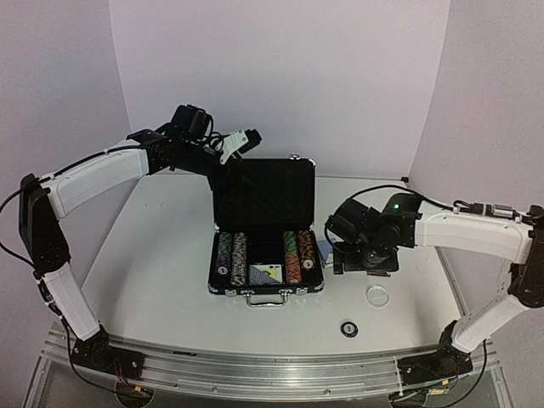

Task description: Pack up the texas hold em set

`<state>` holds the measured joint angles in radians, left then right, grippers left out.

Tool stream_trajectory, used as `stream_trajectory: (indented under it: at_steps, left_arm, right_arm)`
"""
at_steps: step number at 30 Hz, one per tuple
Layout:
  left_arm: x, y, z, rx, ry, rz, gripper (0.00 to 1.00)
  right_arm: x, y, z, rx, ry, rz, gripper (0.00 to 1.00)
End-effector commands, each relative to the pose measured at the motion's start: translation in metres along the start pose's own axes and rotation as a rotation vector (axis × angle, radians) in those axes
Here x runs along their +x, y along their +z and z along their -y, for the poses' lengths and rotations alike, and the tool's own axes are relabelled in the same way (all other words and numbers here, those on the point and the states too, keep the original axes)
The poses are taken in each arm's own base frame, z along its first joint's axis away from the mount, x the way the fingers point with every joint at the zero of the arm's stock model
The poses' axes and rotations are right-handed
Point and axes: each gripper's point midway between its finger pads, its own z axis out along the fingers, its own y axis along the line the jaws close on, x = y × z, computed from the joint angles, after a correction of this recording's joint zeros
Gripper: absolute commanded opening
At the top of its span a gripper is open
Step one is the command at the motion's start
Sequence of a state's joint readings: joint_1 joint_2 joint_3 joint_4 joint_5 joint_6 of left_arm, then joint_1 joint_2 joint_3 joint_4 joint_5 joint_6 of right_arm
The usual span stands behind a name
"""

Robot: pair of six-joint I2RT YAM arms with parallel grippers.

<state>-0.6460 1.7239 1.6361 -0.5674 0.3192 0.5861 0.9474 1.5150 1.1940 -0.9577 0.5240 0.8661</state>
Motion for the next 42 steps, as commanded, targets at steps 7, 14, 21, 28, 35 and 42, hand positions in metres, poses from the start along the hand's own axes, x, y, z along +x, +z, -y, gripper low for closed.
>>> stream_trajectory:
  at_steps: [7, 14, 21, 28, 35, 42]
  left_arm:
    - [-0.050, -0.039, -0.022, -0.062, -0.798, 0.347, 1.00]
    - [0.030, -0.042, 0.015, -0.113, -1.031, 0.191, 1.00]
    - [0.064, -0.049, 0.041, -0.120, -1.096, 0.134, 1.00]
    - [0.068, -0.043, 0.049, -0.084, -1.105, 0.104, 1.00]
    - [0.074, -0.046, 0.051, -0.096, -1.113, 0.109, 1.00]
    - [0.074, -0.044, 0.052, -0.090, -1.111, 0.101, 1.00]
  right_arm:
    - [0.059, 0.002, 0.025, -0.074, -0.002, -0.169, 0.98]
    - [0.096, 0.030, 0.000, -0.123, -0.078, -0.341, 0.97]
    - [0.127, 0.051, -0.001, -0.139, -0.085, -0.415, 0.90]
    - [0.146, 0.055, -0.016, -0.192, -0.164, -0.452, 0.82]
    - [0.155, 0.069, -0.016, -0.136, -0.201, -0.470, 0.73]
    - [0.167, 0.069, -0.004, -0.113, -0.179, -0.489, 0.60]
